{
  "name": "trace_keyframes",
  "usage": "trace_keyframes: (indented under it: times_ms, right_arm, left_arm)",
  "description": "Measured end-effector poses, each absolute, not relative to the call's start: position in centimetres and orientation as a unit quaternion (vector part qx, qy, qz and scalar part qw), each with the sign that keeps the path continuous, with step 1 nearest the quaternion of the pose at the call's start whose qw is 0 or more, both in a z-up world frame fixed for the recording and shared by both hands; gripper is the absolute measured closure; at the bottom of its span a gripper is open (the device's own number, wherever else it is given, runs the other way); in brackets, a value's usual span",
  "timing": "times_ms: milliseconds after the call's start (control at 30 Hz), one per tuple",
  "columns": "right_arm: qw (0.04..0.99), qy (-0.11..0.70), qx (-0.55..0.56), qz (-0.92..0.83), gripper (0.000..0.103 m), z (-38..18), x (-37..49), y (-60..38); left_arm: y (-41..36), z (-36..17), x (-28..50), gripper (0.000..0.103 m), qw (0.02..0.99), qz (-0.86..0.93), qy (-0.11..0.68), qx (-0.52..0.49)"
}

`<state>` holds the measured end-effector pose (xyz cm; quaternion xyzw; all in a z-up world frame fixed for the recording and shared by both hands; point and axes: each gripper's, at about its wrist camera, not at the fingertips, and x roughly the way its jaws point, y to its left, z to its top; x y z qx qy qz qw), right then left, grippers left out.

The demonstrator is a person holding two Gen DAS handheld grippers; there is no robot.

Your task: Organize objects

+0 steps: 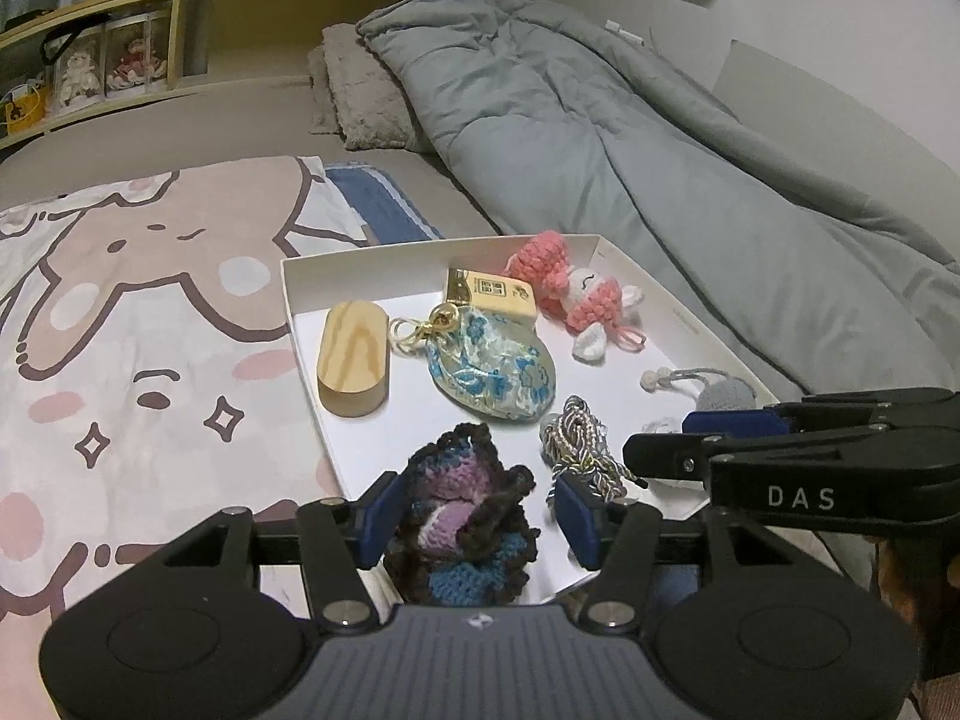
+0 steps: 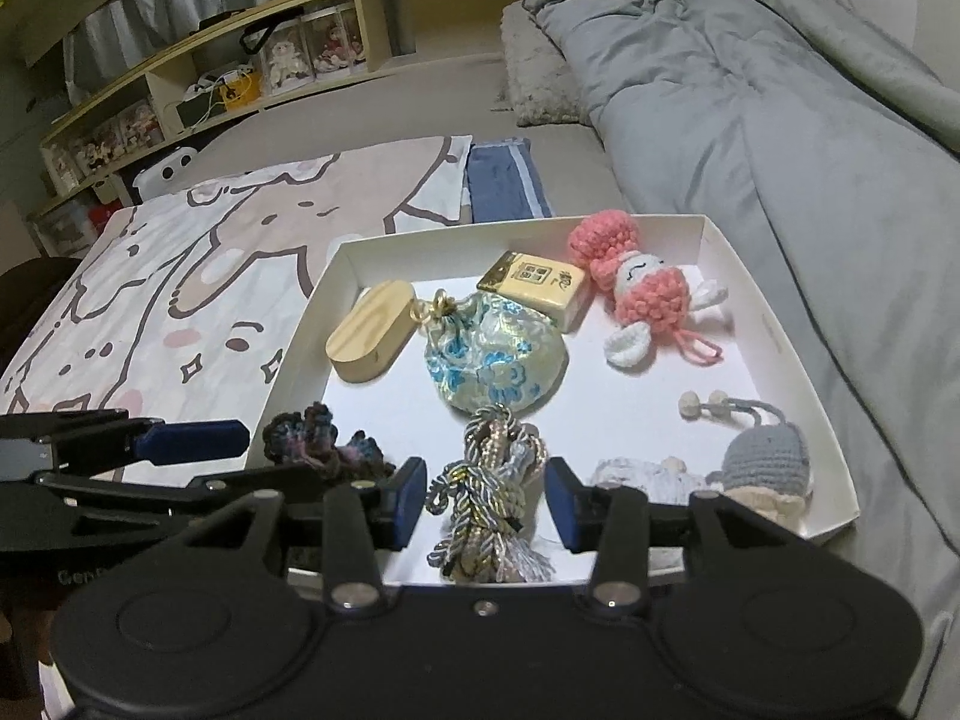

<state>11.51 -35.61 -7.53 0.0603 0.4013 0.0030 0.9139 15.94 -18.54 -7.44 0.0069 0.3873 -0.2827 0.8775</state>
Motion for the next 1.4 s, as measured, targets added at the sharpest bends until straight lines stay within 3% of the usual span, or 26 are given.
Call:
trace_keyframes:
  times_ms: [167, 267, 433, 567, 767, 1400]
  right_arm:
    - [0.916, 0.394, 0.070, 0.002, 0.058, -6.9, 11.2, -35.6]
    - [0.921, 0.382, 0.074, 0.006, 0.052, -5.9, 10.6, -35.5]
    - [0.926, 0.369, 0.075, -0.001, 0.047, -4.5, 9.7, -35.4]
    - [0.931, 0.356, 0.080, -0.012, 0.026, -3.3, 8.7, -35.3]
    - [0.936, 0.343, 0.079, -0.032, 0.004, -1.6, 6.9, -35.0]
    - [0.938, 0.327, 0.096, -0.072, 0.000, -0.2, 0.7, -34.2]
  left_arm:
    - [-18.4, -6.9, 15.9, 0.046, 0.878, -0.283, 0.386, 0.006]
    - [-18.1, -6.0, 15.7, 0.046, 0.881, -0.283, 0.380, 0.006]
    - [-17.3, -4.1, 15.3, 0.037, 0.886, -0.280, 0.370, 0.008]
    - [-16.7, -2.5, 14.4, 0.022, 0.892, -0.274, 0.359, 0.012]
    - [-15.2, -0.5, 13.2, 0.003, 0.904, -0.249, 0.348, 0.011]
    - [-11.2, 0.6, 8.5, 0.000, 0.910, -0.216, 0.353, 0.017]
